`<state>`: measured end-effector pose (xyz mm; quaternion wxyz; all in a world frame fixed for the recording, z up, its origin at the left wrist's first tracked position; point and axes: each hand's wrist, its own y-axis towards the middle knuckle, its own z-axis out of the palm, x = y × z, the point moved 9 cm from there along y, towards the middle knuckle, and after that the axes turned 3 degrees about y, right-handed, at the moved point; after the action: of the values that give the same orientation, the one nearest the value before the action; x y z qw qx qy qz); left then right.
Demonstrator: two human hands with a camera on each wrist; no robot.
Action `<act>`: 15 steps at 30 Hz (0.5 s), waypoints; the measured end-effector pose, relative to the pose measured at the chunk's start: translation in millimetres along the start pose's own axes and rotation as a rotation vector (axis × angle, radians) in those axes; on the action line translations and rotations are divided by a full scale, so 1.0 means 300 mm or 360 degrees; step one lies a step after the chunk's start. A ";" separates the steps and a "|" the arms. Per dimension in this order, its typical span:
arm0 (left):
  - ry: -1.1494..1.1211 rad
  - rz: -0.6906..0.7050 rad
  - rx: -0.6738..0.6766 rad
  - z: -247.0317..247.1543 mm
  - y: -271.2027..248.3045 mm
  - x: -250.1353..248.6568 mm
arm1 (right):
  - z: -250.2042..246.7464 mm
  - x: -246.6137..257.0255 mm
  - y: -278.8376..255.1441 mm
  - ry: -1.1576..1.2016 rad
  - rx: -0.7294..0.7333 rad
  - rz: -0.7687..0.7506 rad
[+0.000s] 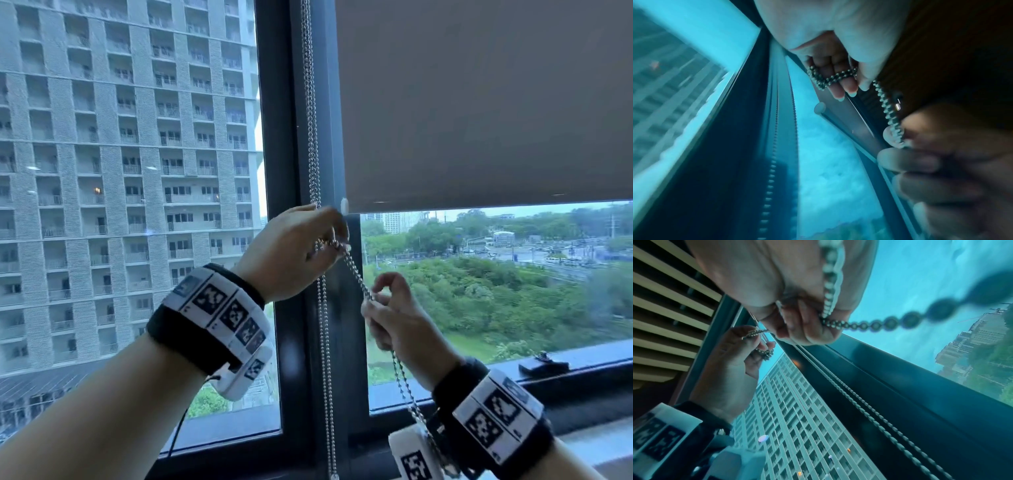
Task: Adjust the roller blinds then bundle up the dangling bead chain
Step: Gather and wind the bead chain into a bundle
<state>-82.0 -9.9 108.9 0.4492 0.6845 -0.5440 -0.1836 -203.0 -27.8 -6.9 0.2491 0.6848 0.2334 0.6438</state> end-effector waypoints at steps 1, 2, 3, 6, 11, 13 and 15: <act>-0.0276 -0.0173 -0.0058 -0.011 0.003 0.028 | -0.008 0.032 0.013 -0.0034 -0.0024 -0.0095; -0.0546 -0.0313 -0.0109 -0.017 0.007 0.046 | -0.008 0.073 0.026 -0.0096 -0.0039 -0.0213; -0.0799 -0.0418 -0.0171 -0.023 0.012 0.061 | -0.002 0.119 0.038 -0.0168 -0.0053 -0.0337; -0.1314 -0.0720 -0.0301 -0.022 0.026 0.101 | -0.003 0.230 0.083 -0.0418 -0.0259 -0.0633; -0.1977 -0.1078 -0.0375 0.036 0.025 0.131 | -0.027 0.298 0.170 -0.0764 -0.0609 -0.0759; -0.2137 -0.1048 -0.0400 0.043 0.030 0.124 | -0.013 0.298 0.211 -0.0633 -0.0553 -0.0590; -0.2272 -0.0975 -0.0406 0.043 0.035 0.113 | 0.010 0.298 0.232 -0.0327 -0.0432 -0.0396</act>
<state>-86.3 -46.1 118.7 -0.0043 0.4637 -0.4627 -0.7556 -194.5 -24.0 105.8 0.4393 0.6729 0.2007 0.5602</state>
